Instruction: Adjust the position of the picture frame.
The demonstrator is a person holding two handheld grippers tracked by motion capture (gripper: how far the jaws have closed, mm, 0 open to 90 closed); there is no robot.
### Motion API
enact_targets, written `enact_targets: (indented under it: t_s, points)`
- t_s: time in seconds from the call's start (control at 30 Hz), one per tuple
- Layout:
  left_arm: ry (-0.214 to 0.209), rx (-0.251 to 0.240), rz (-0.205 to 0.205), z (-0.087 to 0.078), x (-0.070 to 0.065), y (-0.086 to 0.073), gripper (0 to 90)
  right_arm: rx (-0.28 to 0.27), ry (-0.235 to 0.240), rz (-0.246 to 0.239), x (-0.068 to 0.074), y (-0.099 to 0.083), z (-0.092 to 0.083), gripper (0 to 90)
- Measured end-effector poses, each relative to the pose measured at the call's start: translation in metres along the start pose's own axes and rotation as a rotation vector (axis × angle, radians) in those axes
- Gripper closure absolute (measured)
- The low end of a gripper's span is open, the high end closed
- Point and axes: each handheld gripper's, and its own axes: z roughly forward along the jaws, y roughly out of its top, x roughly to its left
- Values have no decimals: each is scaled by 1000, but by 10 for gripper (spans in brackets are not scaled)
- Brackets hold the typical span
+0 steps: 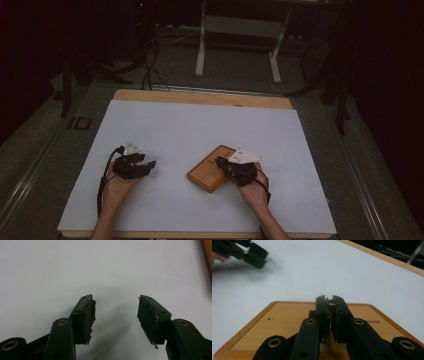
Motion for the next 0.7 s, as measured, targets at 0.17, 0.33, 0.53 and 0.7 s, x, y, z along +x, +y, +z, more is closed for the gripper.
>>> enact_targets:
  t_s: [0.17, 0.33, 0.53, 0.7]
  points:
    - [1, 0, 1, 0, 0, 0, 464, -11, 35, -10, 3, 2, -1, 843]
    - [4, -4, -1, 0, 1, 0, 465, -26, 101, -47, 13, 6, -1, 845]
    - [5, -4, -2, 0, 0, 0, 465, -33, 175, -57, 25, 10, 1, 844]
    - [6, -1, -1, 0, 1, 0, 465, -21, 263, -101, 45, 14, 5, 843]
